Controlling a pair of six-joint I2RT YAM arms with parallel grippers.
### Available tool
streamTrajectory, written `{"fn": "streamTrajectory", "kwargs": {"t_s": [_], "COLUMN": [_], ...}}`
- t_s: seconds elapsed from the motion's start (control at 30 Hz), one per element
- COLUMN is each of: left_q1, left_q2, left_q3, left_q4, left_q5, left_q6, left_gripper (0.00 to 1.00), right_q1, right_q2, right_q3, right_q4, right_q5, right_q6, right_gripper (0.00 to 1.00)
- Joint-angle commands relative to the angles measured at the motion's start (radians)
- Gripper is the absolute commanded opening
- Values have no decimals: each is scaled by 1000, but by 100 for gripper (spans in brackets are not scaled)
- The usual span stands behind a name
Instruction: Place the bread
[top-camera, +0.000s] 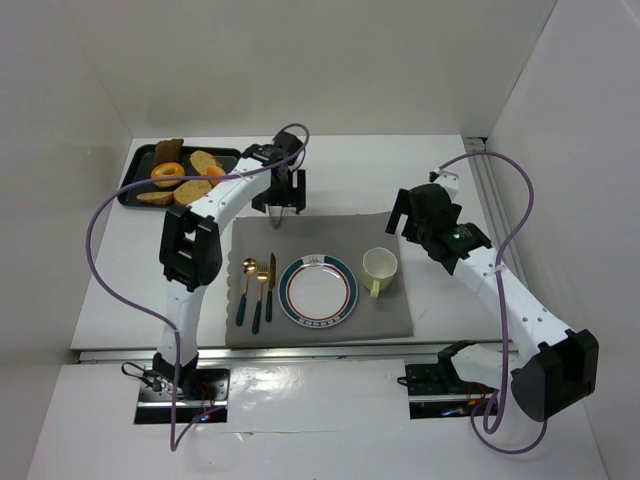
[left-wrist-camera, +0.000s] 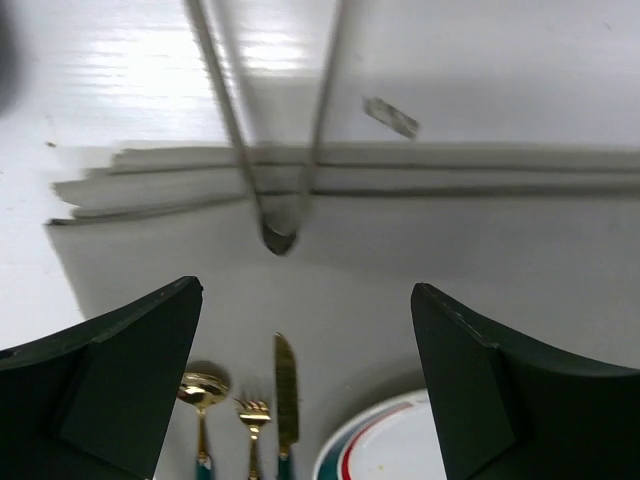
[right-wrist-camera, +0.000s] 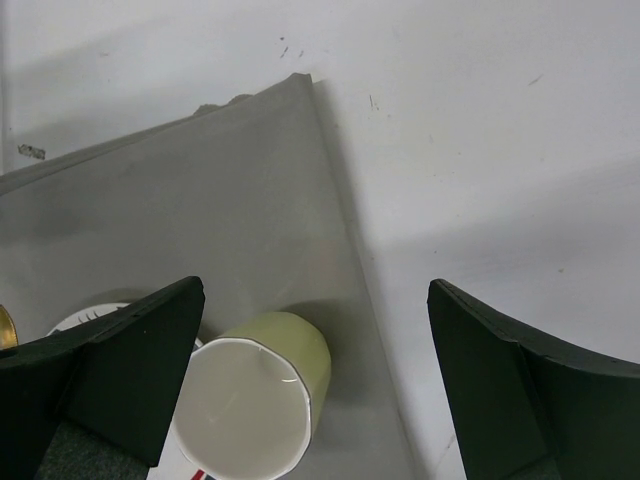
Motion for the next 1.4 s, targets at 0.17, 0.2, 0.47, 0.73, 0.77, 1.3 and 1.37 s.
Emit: {"fn": "streamTrajectory", "kwargs": {"t_s": [0.17,0.2,0.47,0.73,0.77,1.3,1.37], "left_q1": [71,80,111,120,129,183,183], "left_q2": [143,156,239,332,349,420,356], "left_q3": [216,247,255,343,366,462,434], "left_q4": [-52,-52,-54,-18,-30,43,43], "left_q5": [5,22,2,2,-24,50,50], "left_q6": [35,35,14,23,23,78,87], "left_gripper": [99,99,99,99,98,37,26], "right_q1": [8,8,8,8,8,8,8], "right_q2": [-13,-13,-4,-4,-4,8,9], "right_q3": [18,27,27,27,27,7,7], "right_q4": [-1,-1,8,8,8,-3,-3], "right_q5": [-26,-26,-49,-49,-49,-31,-31], "right_q6": [17,8,7,7,7,17,17], "right_gripper": [100,100,100,100,100,100,100]}}
